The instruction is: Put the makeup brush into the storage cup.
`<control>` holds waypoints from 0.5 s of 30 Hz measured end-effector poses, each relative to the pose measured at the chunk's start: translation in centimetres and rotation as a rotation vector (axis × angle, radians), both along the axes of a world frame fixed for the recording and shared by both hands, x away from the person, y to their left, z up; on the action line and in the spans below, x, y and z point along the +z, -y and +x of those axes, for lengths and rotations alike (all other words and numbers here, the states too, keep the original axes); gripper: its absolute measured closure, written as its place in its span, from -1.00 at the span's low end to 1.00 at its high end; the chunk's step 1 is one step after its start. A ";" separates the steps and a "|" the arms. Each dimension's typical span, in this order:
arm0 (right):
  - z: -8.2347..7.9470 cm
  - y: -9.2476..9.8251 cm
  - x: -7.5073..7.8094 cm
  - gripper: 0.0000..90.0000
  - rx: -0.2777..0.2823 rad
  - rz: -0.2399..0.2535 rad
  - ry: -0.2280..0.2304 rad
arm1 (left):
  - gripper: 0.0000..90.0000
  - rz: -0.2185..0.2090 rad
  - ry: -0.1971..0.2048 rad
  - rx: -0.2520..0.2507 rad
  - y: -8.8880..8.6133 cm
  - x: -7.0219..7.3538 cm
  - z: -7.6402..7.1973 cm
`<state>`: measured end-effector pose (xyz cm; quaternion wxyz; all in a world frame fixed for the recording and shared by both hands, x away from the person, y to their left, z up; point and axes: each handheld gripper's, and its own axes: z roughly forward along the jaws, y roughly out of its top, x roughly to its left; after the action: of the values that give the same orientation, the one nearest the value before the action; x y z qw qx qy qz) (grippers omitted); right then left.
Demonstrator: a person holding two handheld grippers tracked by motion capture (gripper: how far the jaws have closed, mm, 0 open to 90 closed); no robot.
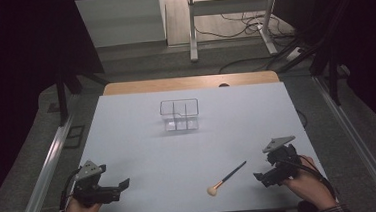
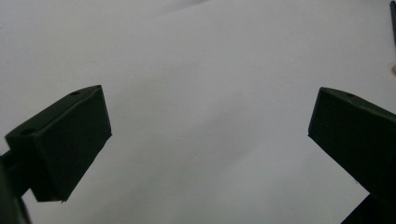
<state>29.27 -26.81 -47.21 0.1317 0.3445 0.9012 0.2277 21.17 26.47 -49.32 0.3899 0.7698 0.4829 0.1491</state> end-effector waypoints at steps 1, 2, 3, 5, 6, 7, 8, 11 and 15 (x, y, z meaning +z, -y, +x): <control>0.0 -0.1 0.0 -1.00 0.001 -0.004 0.000 | -1.00 0.000 0.000 0.001 0.0 0.0 0.0; 0.1 -0.3 0.0 -1.00 0.004 -0.006 -0.005 | -1.00 0.000 0.000 0.001 0.0 0.0 0.0; 0.1 -0.3 -0.1 -1.00 0.007 -0.007 -0.007 | -1.00 -0.001 -0.001 0.001 0.0 0.0 0.0; 0.2 -0.6 -0.1 -1.00 0.010 -0.008 -0.016 | -1.00 -0.001 -0.001 0.001 0.0 0.0 0.0; 0.3 -0.8 -0.1 -1.00 0.014 -0.008 -0.021 | -1.00 -0.001 -0.002 0.001 0.0 0.0 0.0; 0.3 -0.8 -0.1 -1.00 0.014 -0.008 -0.021 | -1.00 -0.001 -0.002 0.001 0.0 0.0 0.0; 0.4 -1.1 -0.2 -1.00 0.020 -0.012 -0.029 | -1.00 -0.001 -0.002 0.001 0.0 0.0 0.0; 0.6 -1.5 -0.2 -1.00 0.028 -0.016 -0.032 | -1.00 0.000 -0.003 0.001 0.0 0.0 0.0; 0.8 -1.9 -0.4 -1.00 0.052 -0.029 -0.044 | -1.00 0.000 -0.004 0.002 -0.1 0.0 0.0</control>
<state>30.05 -24.89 -47.59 0.1108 0.3239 0.9157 0.2105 21.20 26.52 -49.35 0.3888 0.7696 0.4845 0.1478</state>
